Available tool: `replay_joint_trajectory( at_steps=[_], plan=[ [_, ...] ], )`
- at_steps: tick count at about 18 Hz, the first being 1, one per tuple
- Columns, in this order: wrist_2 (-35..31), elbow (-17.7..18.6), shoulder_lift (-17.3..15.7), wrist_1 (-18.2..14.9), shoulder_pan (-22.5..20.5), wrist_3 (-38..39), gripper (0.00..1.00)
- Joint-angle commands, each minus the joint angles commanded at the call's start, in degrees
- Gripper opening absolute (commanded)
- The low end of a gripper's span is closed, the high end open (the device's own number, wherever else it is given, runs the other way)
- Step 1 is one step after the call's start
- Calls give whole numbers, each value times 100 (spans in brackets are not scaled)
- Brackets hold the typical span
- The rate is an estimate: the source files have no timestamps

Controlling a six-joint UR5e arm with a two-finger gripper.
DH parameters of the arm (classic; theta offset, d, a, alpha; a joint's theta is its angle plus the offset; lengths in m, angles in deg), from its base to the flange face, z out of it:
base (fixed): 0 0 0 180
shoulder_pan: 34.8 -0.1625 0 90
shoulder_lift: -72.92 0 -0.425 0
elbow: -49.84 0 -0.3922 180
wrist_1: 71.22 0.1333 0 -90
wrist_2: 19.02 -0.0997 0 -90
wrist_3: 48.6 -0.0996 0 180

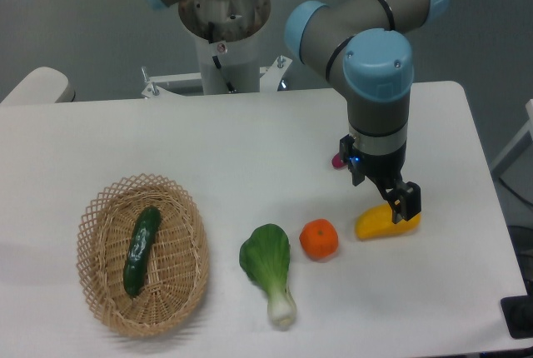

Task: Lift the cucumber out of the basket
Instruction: 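Move the open gripper from the yellow pepper over to the basket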

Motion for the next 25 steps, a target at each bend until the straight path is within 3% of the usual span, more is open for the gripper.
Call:
replay_joint_trajectory(
  at_steps=[4,8,12,19,22,25],
  plan=[
    [0,9,-17,-167,53,35,100],
    [0,298,-350,-281,272,439,100],
    [18,580,-711,-325,562,1360,100],
    [9,694,-721,-396,1414,4259,100],
    [123,834,-642,-334,1756,6050,100],
    [359,826,-449,-247,1994,6627,100]
  ],
)
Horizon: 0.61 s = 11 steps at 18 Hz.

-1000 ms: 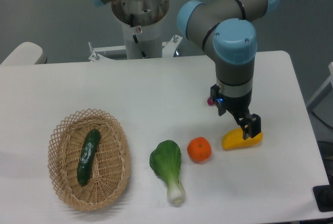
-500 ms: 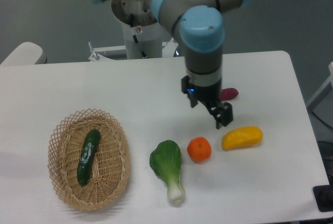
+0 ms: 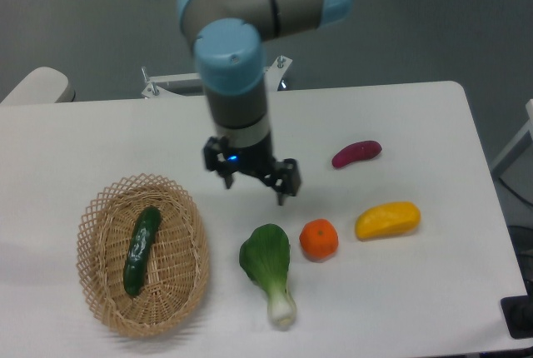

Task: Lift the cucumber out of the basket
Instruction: 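Move the open gripper from the yellow pepper over to the basket, then lower the gripper into the basket around the green cucumber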

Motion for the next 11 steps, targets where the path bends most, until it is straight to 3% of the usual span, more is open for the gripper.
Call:
replay_joint_trajectory(
  at_steps=[2,11],
  plan=[
    [422,18,167,175,62,341,100],
    [468,-9,958,879,730,642,100]
  ],
)
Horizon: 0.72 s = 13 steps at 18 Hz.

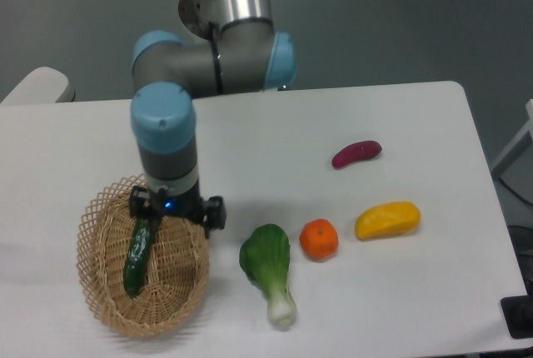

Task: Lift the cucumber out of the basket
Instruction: 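Lower the gripper into the basket around the green cucumber, then close the gripper on the cucumber's end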

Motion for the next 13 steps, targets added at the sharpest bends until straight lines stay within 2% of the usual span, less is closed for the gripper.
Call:
replay_joint_trajectory(
  at_steps=[7,10,13],
  plan=[
    [-44,79,238,220,220,97,100],
    [-333,141,422,264,360,79,100],
    [-387,167,423,264,431,62,100]
  ],
)
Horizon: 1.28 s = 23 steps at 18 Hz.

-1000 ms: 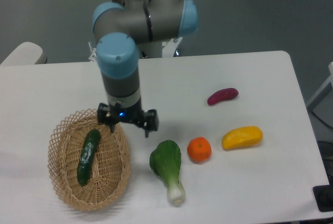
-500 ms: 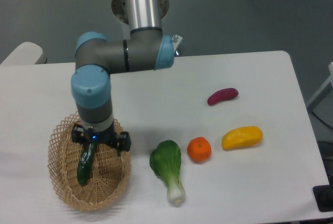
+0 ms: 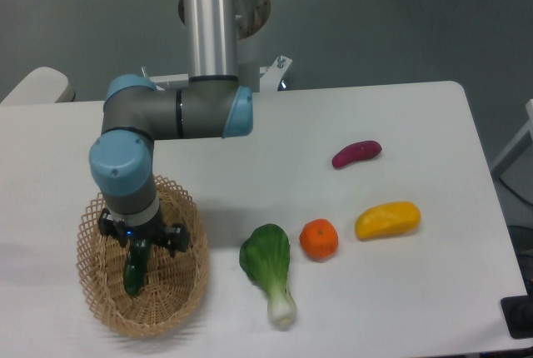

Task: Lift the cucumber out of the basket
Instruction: 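Close the gripper on the cucumber's end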

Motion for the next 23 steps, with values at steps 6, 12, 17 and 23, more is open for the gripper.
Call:
replay_joint_trajectory(
  at_steps=[6,12,17,23],
  plan=[
    [0,70,-35,9,79,9,100],
    [-9,106,35,26,132,9,100],
    [-26,106,70,97,132,26,56],
    [-26,44,53,114,132,-70,15]
  ],
)
